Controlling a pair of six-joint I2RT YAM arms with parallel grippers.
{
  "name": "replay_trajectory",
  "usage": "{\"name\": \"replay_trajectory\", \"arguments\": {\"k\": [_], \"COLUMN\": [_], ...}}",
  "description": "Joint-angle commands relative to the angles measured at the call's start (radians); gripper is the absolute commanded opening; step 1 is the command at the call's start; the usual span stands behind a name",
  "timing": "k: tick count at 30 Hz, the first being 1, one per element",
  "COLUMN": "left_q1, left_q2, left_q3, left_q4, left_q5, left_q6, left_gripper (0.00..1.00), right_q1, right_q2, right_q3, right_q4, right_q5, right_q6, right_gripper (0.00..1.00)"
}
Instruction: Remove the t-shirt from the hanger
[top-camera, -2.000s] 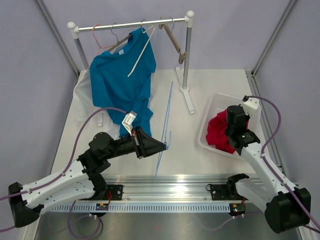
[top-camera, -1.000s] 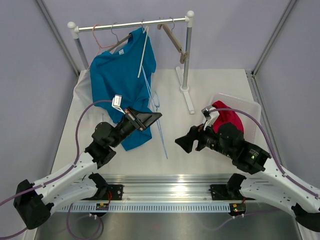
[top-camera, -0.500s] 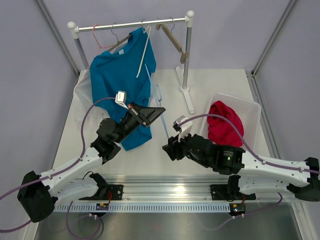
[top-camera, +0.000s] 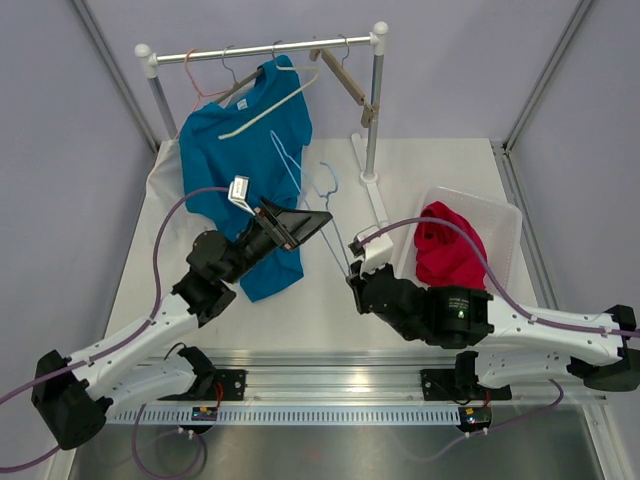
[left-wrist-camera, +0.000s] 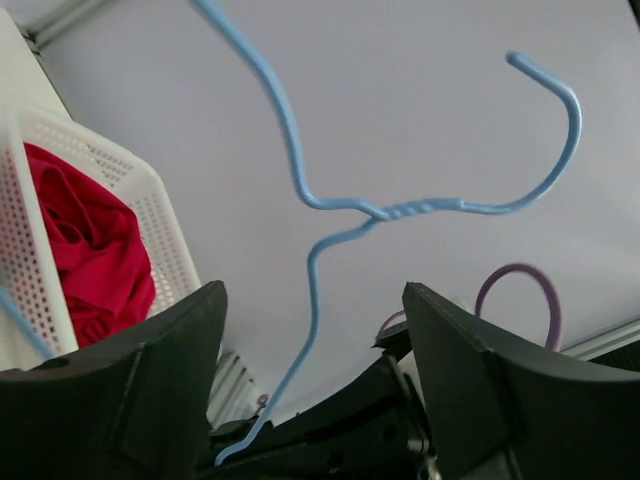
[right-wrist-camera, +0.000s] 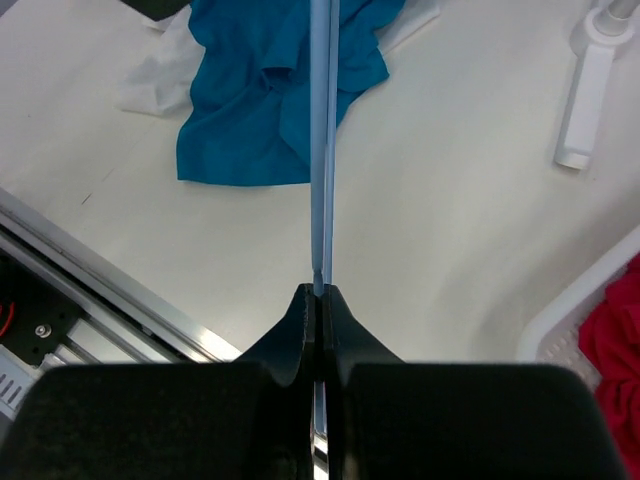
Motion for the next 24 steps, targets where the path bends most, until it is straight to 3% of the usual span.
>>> {"name": "replay_trajectory", "arguments": {"k": [1,4,9,13,18,23,24], "left_q1": [0.002,0.002,0.002,0.002,0.002,0.002,0.002], "left_q2": [-0.079,-0.138,-0.273,-0.420,-0.566,-0.677,-0.686], "left_q3": [0.085,0.107,0.192,0.231,0.233,0.209,0.211], "left_q4": [-0.076,-0.139,-0.420,-0.697,-0.892,-0.977,-0.992], "left_q5": [0.038,0.064,0.026,-0.145,-0.388,-0.429,-0.429], "left_q6": [0.102,0.167,0.394,0.571,0.725,0.768,0.779], "left_gripper": [0.80,0.89,0.99,0.99,0.99,0.99,0.99], "right_q1": [0.009,0.006,-0.040,-0.057,-0.055,-0.101,-0.158], "right_q2": [0.007,0.070,0.149,0.173,0.130,0.163,0.174], "right_q3": [0.130,0.219,0.297,0.355,0.389,0.385,0.371], "right_q4": [-0.173,-0.305,-0.389,-0.493,-0.570,-0.577,-0.555], "right_q5": [0.080,0.113,0.095,0.086,0.014,0.025,0.014], "right_q6": [0.088,0.125,0.135,0.161,0.210,0.184,0.167], "right_gripper": [0.00,0.00,0.00,0.00,0.00,0.00,0.00]}}
